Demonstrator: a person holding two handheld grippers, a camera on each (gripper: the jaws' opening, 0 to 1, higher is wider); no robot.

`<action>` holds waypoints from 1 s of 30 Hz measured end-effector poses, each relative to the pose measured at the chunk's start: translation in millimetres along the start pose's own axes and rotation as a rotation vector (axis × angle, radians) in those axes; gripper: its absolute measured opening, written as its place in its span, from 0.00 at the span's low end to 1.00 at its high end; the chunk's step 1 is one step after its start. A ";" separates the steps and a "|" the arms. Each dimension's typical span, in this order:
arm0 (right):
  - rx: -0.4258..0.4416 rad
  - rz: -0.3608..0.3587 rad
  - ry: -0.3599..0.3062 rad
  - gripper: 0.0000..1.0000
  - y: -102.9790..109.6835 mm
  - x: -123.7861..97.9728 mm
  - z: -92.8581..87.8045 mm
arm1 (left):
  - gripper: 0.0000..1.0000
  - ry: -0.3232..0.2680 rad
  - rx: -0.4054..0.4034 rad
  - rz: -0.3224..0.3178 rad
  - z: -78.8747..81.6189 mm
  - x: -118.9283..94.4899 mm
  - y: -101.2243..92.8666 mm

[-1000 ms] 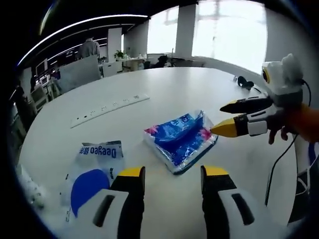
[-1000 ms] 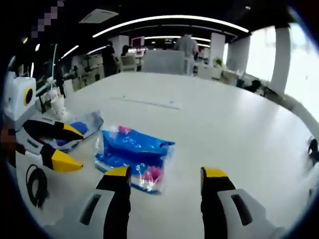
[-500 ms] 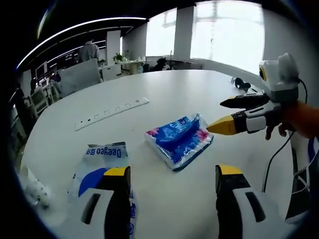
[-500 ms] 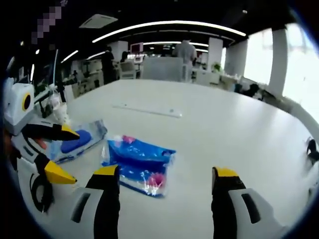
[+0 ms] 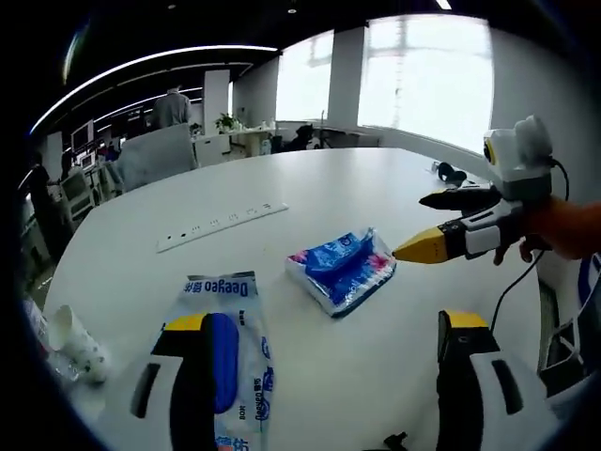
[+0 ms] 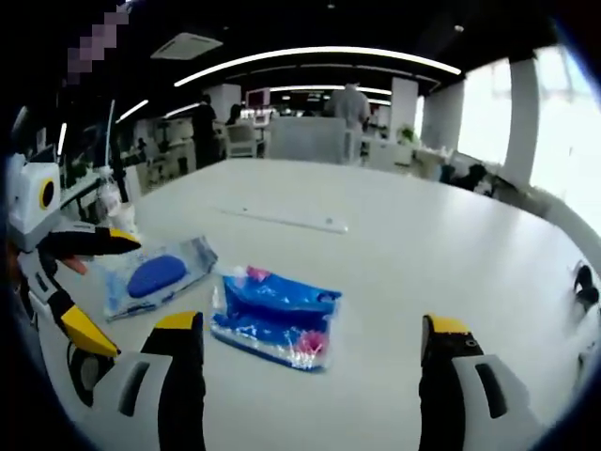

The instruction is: Arrange the tabletop items into an orderly group along one side of the table until the central work area is clear of visible clutter.

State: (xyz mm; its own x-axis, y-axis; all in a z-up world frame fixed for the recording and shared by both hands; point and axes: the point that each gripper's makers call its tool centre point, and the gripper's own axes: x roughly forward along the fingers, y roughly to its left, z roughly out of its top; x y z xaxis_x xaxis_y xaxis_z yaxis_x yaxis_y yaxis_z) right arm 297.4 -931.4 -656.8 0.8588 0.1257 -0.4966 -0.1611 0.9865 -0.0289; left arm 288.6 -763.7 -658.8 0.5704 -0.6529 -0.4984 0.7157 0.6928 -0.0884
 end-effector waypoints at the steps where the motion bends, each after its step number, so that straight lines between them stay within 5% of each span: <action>1: 0.002 -0.002 -0.002 0.94 1.3 -1.8 1.7 | 0.99 -0.001 -0.003 0.002 0.1 -2.0 2.2; 30: -0.047 0.021 -0.046 0.91 55.7 -31.0 45.7 | 0.95 -0.003 0.001 0.023 -1.6 -58.1 30.7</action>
State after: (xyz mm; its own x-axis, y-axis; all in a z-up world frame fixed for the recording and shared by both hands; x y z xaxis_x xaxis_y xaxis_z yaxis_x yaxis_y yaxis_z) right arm 284.1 -875.6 -603.4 0.8765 0.1520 -0.4567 -0.2011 0.9777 -0.0607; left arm 276.8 -704.0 -633.9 0.5876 -0.6379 -0.4978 0.7030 0.7071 -0.0762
